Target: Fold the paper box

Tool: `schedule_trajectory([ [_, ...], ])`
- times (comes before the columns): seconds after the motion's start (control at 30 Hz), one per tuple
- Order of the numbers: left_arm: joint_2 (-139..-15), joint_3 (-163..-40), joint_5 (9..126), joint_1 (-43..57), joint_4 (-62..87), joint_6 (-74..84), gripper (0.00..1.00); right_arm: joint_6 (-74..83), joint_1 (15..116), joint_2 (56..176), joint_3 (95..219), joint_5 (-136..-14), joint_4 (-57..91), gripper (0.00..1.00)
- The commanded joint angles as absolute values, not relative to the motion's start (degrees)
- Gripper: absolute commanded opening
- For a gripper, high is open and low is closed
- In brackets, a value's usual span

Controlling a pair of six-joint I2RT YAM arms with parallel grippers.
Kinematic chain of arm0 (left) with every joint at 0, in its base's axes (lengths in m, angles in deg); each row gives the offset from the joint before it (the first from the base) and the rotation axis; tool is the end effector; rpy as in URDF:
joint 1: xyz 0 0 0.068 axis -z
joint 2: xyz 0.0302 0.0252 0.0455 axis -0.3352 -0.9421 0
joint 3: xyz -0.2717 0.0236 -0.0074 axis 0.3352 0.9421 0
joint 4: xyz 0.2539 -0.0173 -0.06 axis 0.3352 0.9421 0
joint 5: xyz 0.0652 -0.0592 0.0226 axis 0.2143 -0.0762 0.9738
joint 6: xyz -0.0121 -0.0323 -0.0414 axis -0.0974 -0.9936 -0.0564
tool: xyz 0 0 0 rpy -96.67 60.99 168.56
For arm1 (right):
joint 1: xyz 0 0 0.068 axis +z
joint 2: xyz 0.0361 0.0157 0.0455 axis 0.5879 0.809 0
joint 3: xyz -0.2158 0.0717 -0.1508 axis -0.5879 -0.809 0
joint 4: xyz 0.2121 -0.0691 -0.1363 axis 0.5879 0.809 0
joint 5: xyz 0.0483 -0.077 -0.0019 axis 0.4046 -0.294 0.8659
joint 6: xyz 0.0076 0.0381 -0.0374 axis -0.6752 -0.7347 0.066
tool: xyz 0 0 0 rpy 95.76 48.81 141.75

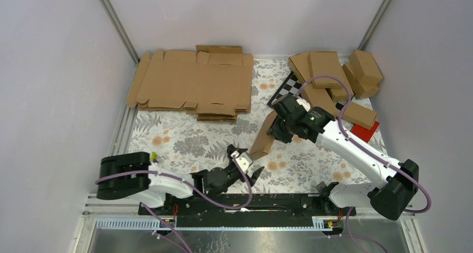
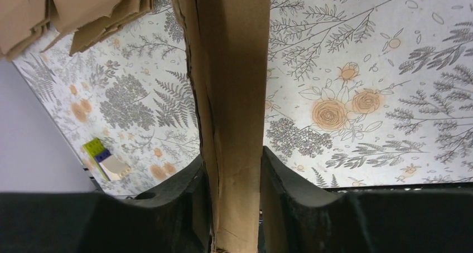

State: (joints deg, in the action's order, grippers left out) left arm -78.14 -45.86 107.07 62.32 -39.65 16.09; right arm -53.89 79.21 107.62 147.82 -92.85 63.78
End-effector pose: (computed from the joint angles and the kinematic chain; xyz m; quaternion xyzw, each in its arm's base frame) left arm 0.0518 -0.2325 0.1782 0.3309 0.6584 -0.2715 0.6191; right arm 0.1915 0.1710 0.3109 0.2079 0.9233 0.2016 0.2521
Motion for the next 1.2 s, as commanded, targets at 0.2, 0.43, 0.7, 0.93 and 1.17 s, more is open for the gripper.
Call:
schedule_trajectory([
  [0.2,-88.56,-55.34,97.98,53.93,-50.29,15.43,0.64,-60.60,79.61,101.27,144.88,-95.56,64.74,0.65],
  [0.43,-80.39,-47.30,83.61,45.99,-46.63,4.50,0.40,-42.73,78.26,95.96,146.55,-105.26,64.73,1.00],
  [0.7,-77.82,-46.38,75.98,42.58,-40.21,5.51,0.38,-9.64,71.06,94.77,147.07,-93.68,59.60,1.00],
  [0.93,-77.44,-45.36,72.67,40.55,-40.11,4.01,0.38,2.71,59.91,103.16,149.16,-73.68,51.28,0.99],
  [1.17,-77.60,-46.14,72.98,40.01,-38.57,4.58,0.38,16.19,58.86,104.62,142.38,-69.81,34.59,0.87],
])
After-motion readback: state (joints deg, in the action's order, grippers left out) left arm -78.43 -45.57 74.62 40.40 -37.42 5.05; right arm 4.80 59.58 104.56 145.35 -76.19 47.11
